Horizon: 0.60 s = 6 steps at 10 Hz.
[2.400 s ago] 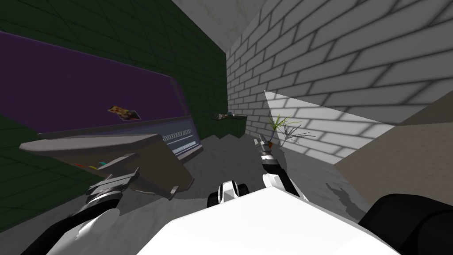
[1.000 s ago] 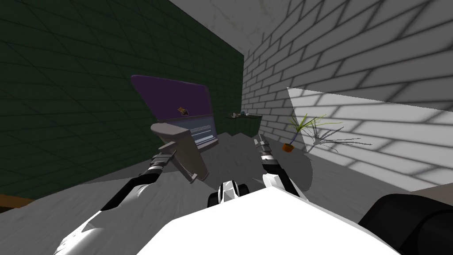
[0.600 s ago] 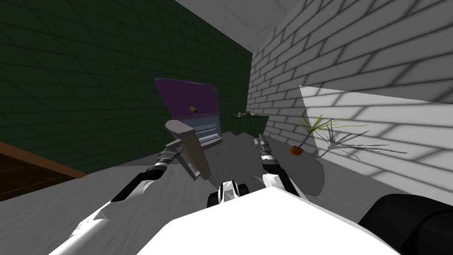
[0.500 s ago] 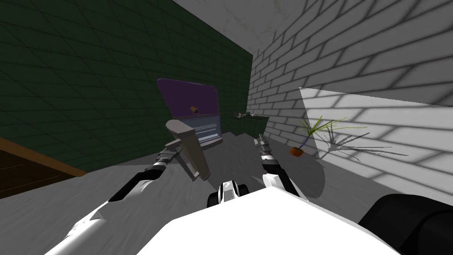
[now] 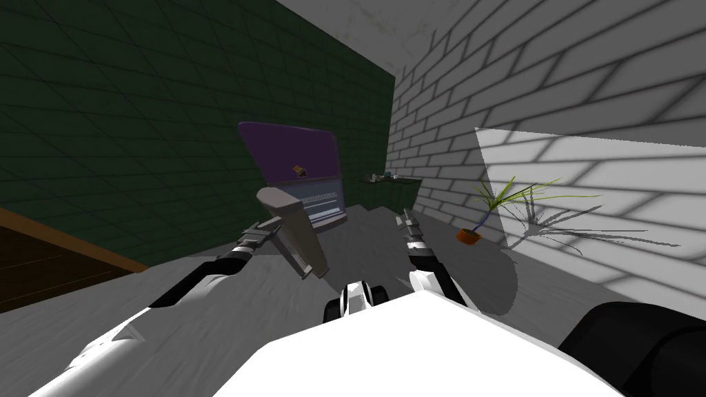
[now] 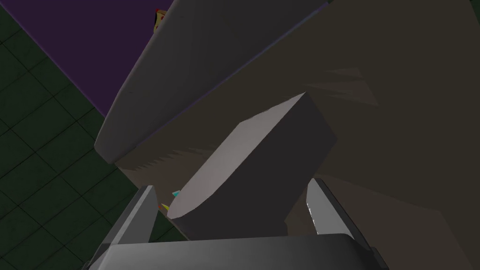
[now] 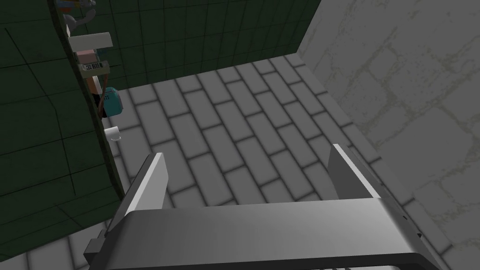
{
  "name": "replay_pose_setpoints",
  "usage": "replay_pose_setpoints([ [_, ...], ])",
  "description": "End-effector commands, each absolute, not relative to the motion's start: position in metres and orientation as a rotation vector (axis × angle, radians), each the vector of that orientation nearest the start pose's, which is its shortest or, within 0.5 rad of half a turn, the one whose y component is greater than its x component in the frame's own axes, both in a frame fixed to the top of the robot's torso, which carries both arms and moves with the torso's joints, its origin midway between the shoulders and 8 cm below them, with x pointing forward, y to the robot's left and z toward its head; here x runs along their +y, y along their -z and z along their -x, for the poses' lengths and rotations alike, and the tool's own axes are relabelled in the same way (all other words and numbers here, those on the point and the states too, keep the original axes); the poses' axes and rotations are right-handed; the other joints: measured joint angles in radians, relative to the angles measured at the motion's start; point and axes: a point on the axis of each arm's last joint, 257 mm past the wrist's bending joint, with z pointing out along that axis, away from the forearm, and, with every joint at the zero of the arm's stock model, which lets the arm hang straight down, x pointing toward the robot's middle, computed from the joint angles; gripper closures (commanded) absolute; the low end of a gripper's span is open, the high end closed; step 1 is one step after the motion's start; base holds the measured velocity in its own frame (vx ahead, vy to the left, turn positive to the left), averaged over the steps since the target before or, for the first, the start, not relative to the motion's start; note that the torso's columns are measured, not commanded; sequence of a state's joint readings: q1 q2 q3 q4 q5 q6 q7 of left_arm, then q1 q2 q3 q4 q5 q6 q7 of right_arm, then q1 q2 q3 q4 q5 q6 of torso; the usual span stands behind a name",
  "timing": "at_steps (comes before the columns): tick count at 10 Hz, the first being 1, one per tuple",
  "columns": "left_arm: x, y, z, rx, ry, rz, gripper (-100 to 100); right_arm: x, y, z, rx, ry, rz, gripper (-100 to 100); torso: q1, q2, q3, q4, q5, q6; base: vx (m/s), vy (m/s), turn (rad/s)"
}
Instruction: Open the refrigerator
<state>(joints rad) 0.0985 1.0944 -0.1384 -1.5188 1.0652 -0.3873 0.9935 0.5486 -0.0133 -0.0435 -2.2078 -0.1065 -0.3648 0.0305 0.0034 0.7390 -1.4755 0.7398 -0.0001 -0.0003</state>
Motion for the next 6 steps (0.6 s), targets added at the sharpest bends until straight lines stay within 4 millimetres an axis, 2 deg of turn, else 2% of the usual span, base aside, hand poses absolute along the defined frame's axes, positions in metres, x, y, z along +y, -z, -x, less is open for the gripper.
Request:
replay_pose_setpoints([
  [1,0.4968,0.0891,-0.5097,0.534,1.989,1.72,0,-0.3189,0.0523,-0.3643,0.73,-1.215,-0.901,0,0.0,0.001,0.0,0.0,0.0,0.0,0.003,-0.006,-0.004],
  [6,0.4966,0.0895,-0.5097,0.535,1.988,1.721,0,-0.3189,0.0523,-0.3643,0.73,-1.215,-0.901,0,-0.004,-0.001,-0.001,-0.002,0.0,0.0,0.0,0.0,0.0],
])
